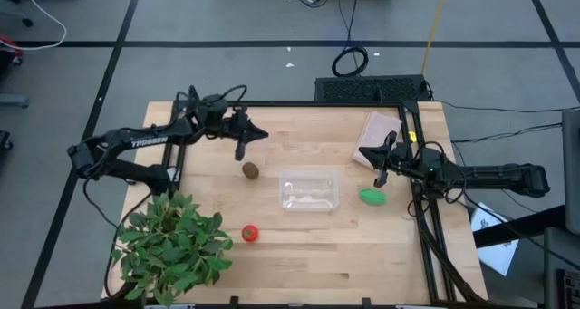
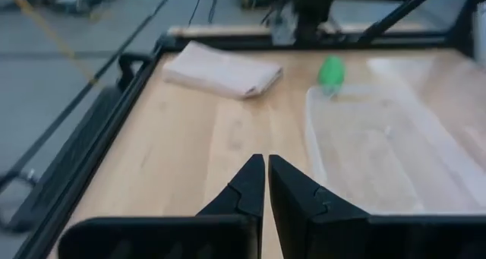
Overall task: Pick and placing Produce into tupperware
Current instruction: Put the brown kiwi into the transparent bin
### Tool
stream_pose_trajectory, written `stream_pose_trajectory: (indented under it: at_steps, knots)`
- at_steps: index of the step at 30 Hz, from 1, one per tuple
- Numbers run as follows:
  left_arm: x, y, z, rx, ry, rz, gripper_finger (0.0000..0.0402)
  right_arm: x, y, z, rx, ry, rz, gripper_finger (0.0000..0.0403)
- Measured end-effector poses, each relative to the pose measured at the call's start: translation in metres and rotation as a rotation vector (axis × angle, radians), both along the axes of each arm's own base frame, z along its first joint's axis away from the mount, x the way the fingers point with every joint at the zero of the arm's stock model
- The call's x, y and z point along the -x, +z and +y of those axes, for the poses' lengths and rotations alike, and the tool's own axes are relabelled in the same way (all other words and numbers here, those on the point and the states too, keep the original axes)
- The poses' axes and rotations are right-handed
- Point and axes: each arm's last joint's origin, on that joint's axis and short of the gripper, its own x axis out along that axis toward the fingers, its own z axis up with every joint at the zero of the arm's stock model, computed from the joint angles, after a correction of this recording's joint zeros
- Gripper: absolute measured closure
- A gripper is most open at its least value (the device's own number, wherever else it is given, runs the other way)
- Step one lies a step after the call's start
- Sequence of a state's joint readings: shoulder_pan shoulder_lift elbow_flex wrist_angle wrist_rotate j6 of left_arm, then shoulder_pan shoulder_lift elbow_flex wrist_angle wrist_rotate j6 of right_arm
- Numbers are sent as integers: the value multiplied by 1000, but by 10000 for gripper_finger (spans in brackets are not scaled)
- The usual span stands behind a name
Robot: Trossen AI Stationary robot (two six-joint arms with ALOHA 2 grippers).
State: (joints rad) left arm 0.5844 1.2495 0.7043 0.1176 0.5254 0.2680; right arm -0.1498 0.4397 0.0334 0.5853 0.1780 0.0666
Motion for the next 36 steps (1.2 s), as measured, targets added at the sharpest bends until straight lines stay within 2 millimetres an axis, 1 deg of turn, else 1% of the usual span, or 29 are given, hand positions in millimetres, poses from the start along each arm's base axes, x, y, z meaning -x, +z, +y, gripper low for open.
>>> stream_pose_trajectory:
  at_steps: [5, 10, 16, 20, 26, 32, 36]
  knots:
    - [-2, 12, -3, 7, -12, 134, 376, 0, 0, 0, -1, 0, 5, 403]
    - [0, 14, -9, 8, -55, 237, 376, 0, -1, 0, -1, 0, 10, 403]
    - [-2, 15, -13, -18, 7, 312, 376, 0, -1, 0, 1, 0, 11, 403]
    - [-10, 11, -14, 12, -7, 387, 376, 0, -1, 0, 2, 0, 11, 403]
    - [-32, 3, -12, 29, 25, 548, 376, 0, -1, 0, 1, 0, 13, 403]
    - [-52, 6, -14, -62, -65, 597, 376, -1, -2, 0, 0, 0, 23, 403]
    - [-55, 11, -18, -147, -160, 596, 376, -2, -3, 0, -2, 0, 33, 403]
